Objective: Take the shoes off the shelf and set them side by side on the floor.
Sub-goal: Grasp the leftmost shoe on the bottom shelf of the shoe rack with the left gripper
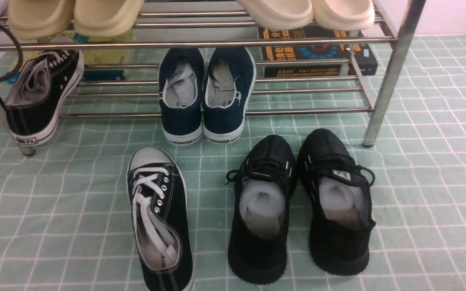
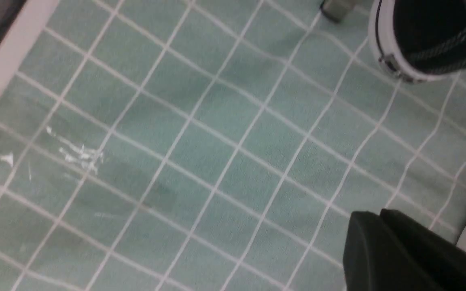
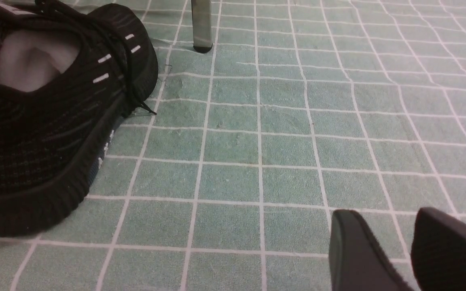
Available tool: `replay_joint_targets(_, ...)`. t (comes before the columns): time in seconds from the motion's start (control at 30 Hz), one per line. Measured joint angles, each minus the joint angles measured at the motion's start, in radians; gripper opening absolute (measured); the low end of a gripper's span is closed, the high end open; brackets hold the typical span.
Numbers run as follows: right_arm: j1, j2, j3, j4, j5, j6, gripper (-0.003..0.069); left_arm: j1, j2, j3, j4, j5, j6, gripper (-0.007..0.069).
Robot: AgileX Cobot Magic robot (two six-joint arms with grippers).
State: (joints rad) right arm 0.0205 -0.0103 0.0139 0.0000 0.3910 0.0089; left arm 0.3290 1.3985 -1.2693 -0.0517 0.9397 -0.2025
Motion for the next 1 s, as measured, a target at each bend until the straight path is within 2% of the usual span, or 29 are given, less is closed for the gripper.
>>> replay_joint_targets(0.13, 0.0, 0.0, 0.0, 0.0, 0.0, 0.0, 0.0239, 0.004, 0.018, 0.0, -0.071, -0.094, 0.01, 0.0156)
replay_joint_targets(0.27, 0.0, 0.0, 0.0, 0.0, 0.0, 0.0, 0.0239, 0.001, 0.067, 0.0, -0.154, -0.171, 0.033, 0.032)
replay_joint_targets(0.3, 0.0, 0.0, 0.0, 0.0, 0.0, 0.0, 0.0239, -0.002, 0.07, 0.0, -0.155, -0.174, 0.038, 0.0327)
replay_joint_targets(0.33, 0.0, 0.0, 0.0, 0.0, 0.0, 0.0, 0.0239, -0.031, 0.102, 0.0, -0.157, -0.194, 0.081, 0.0402)
replay_joint_targets(0.4, 0.0, 0.0, 0.0, 0.0, 0.0, 0.0, 0.0239, -0.059, 0.129, 0.0, -0.144, -0.216, 0.101, 0.0432)
replay_joint_targets(0.67, 0.0, 0.0, 0.0, 0.0, 0.0, 0.0, 0.0239, -0.111, 0.235, 0.0, -0.004, -0.407, 0.048, 0.0424)
replay_joint_targets(1.0, 0.0, 0.0, 0.0, 0.0, 0.0, 0.0, 0.0239, -0.114, 0.304, 0.0, 0.0, -0.505, 0.024, 0.0346)
